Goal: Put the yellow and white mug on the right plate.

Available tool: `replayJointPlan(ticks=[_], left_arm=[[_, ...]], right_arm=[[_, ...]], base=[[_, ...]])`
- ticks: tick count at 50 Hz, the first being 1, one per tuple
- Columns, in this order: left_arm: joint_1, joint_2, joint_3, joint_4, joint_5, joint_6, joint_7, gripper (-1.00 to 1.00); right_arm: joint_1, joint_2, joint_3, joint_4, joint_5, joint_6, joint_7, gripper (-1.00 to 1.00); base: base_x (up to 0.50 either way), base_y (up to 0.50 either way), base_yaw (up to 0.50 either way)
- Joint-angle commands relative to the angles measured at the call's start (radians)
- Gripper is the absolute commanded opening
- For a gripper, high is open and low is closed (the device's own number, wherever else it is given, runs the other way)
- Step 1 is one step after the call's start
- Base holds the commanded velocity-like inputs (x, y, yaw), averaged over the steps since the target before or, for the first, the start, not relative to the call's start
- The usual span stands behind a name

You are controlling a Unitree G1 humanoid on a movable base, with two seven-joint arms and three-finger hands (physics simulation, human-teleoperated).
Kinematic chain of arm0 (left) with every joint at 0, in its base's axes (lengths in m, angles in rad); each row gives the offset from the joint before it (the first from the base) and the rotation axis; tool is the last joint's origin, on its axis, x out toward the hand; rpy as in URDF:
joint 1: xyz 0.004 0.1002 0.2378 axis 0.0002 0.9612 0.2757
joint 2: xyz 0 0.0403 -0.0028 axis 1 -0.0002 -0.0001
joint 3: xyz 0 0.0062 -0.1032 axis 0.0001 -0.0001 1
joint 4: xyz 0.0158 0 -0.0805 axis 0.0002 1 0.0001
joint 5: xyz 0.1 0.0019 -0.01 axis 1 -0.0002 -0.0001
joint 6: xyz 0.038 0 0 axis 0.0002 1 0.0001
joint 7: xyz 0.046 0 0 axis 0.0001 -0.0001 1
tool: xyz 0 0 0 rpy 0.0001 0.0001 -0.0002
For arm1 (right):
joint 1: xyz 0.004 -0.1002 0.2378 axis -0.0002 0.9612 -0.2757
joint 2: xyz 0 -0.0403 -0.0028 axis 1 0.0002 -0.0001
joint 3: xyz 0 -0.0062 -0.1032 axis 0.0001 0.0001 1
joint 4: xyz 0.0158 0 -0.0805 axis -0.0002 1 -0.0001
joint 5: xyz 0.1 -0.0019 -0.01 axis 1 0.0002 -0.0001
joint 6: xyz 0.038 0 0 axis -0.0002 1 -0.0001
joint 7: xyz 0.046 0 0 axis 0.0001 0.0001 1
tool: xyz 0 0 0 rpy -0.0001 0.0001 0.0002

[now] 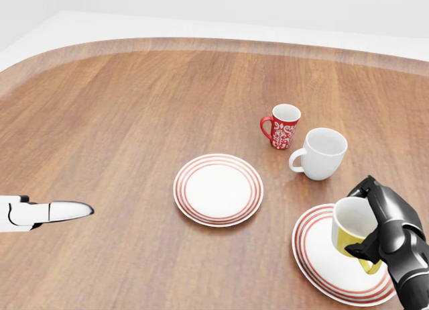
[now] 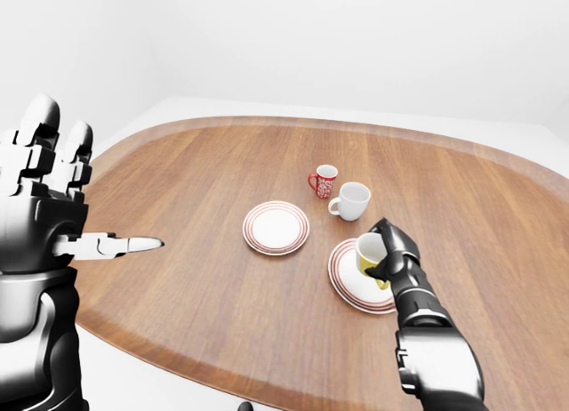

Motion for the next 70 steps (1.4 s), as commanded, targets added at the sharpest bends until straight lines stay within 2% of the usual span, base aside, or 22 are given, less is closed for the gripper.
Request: replayJointPlan(ticks=[1, 46, 47, 48, 70], left_arm=[[0.003, -0.003, -0.002, 0.011, 0.006, 0.000, -0.003, 0.91], [0.005, -0.004, -0.004, 0.008, 0.012, 0.000, -0.007, 0.91], [0.004, -0.005, -0.004, 0.010, 0.011, 0.000, -0.007, 0.91], [0.004, -0.005, -0.005, 0.008, 0.012, 0.000, -0.007, 0.91], [0.006, -0.007, -0.009, 0.003, 0.012, 0.000, -0.008, 0.91]], right_arm=[[0.003, -0.011, -0.012, 0.012, -0.052, 0.000, -0.021, -1.00], [0.000, 0.001, -0.018, 0.027, -0.038, 0.000, -0.027, -1.00], [0.001, 0.002, -0.020, 0.028, -0.031, 0.000, -0.003, 0.75], [0.002, 0.002, -0.020, 0.027, -0.032, 0.000, -0.015, 1.00], [-0.001, 0.004, -0.020, 0.030, -0.030, 0.000, -0.019, 1.00]], base=[[0.00, 0.00, 0.00], [0.00, 0.00, 0.00], [0.00, 0.00, 0.00], [0.00, 0.00, 0.00], [0.00, 0.00, 0.00]])
